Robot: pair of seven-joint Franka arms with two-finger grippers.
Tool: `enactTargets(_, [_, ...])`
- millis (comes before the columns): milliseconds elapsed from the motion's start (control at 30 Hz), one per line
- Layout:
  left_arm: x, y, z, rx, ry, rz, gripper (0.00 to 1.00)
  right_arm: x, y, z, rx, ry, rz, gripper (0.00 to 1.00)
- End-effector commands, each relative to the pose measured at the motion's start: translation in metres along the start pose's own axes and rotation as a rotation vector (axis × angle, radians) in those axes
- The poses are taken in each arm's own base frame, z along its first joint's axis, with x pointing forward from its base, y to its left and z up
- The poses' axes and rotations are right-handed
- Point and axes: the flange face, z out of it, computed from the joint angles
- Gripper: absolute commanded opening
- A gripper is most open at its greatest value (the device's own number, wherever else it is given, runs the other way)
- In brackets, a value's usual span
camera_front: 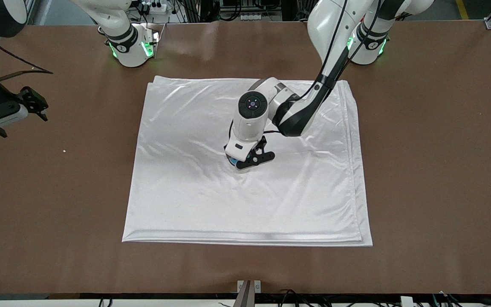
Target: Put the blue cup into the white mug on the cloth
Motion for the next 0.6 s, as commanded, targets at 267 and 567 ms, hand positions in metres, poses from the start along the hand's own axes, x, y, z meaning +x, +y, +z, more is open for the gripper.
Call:
enactTargets(267, [0.058, -0.029, -0.053, -0.026, 0.073, -0.026, 1.00, -0.004, 0.020, 0.004, 0.102, 0.032, 0.297, 1.00])
enactTargets(567, [0.145, -0.090, -0.079, -0.037, 0.109, -0.085, 1.00, -0.002, 0.013, 0.007, 0.148, 0.033, 0.371, 0.99])
